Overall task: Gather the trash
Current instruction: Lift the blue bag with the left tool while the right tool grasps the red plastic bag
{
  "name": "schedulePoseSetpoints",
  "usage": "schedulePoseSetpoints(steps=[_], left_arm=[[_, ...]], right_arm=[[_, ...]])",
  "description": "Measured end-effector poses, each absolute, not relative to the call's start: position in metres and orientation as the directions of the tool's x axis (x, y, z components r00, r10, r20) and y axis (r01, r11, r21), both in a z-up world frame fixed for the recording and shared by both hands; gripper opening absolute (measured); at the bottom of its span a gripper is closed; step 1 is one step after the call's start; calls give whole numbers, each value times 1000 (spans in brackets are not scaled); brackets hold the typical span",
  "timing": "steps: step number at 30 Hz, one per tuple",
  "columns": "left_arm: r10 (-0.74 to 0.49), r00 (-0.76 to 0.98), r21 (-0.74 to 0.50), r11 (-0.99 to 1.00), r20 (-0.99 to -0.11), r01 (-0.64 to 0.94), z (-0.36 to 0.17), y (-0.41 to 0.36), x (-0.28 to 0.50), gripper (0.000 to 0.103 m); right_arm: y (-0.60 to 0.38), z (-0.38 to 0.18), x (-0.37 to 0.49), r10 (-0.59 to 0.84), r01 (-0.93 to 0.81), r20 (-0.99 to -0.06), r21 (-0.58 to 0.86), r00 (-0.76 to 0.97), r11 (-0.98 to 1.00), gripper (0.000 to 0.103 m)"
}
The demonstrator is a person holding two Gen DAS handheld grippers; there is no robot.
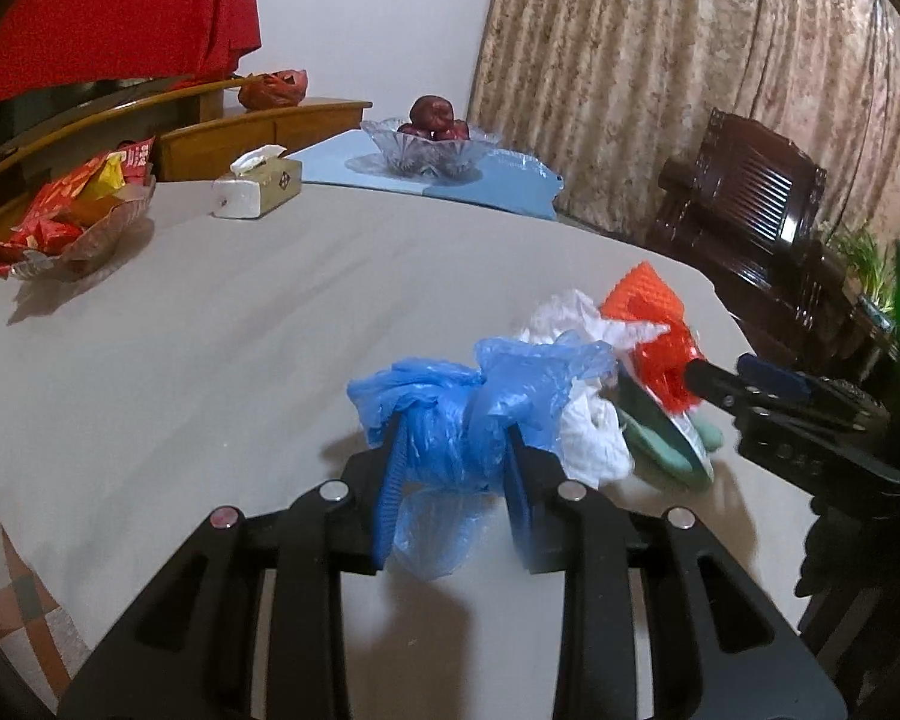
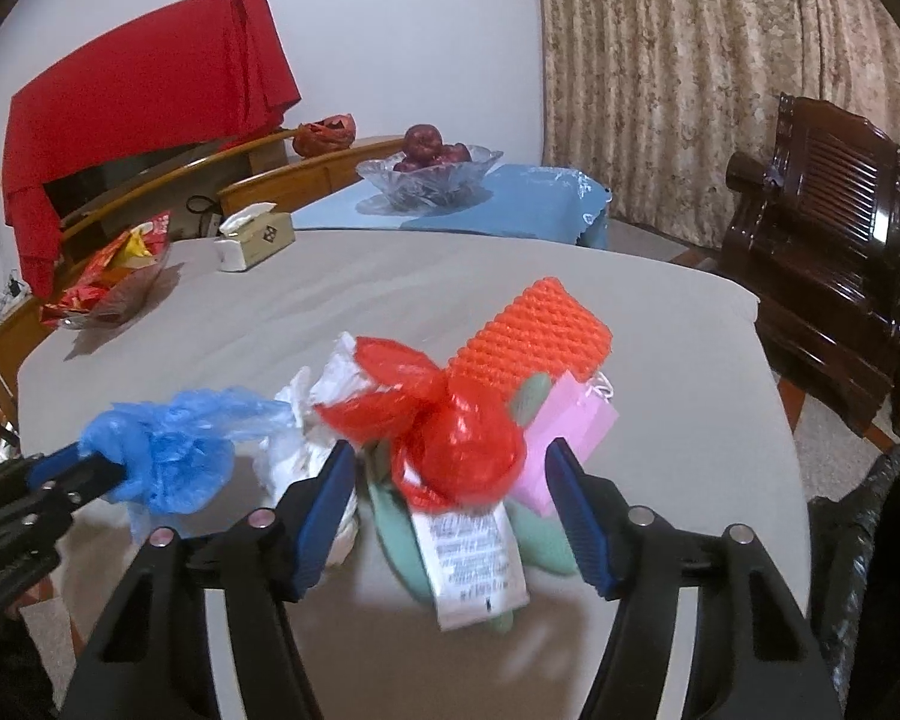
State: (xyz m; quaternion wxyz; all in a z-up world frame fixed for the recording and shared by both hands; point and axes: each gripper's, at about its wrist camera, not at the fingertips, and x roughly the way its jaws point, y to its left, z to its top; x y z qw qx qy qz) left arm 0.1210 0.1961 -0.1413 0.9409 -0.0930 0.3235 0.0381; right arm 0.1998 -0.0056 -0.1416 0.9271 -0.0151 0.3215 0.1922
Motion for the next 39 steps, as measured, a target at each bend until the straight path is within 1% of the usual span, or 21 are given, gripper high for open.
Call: schedulePoseSetpoints(steps=[1, 2, 7, 10, 16, 24, 32, 39], left_arm=[[12, 788, -152, 979, -615, -133, -142, 197, 123, 29], [13, 789, -154, 979, -614, -135, -141, 198, 124, 29], [15, 790, -153, 979, -612, -137, -140, 199, 127, 29], [16, 790, -152, 979, -613, -138, -140, 199, 127, 29], [24, 800, -143, 980, -600, -136, -130, 196, 130, 29], [12, 825, -131, 986, -564, -104, -111, 179, 127, 29], [-39, 843, -129, 991, -536, -36, -94, 145, 121, 29], [-117, 847, -136, 989, -518, 54, -83, 100, 122, 29]], right_arm=[[-5, -144, 204, 346, -365, -607, 98, 715, 926, 57], [-3, -146, 210, 345, -363, -617, 101, 707, 926, 50], [-1, -155, 217, 353, -377, -645, 107, 678, 920, 32], [-2, -155, 215, 374, -391, -642, 124, 670, 912, 27], [-9, -138, 199, 393, -405, -610, 126, 688, 906, 26], [-32, -109, 182, 383, -377, -564, 132, 732, 917, 26], [-66, -82, 165, 350, -338, -526, 124, 775, 933, 26], [-106, -69, 144, 295, -274, -508, 118, 809, 955, 26]])
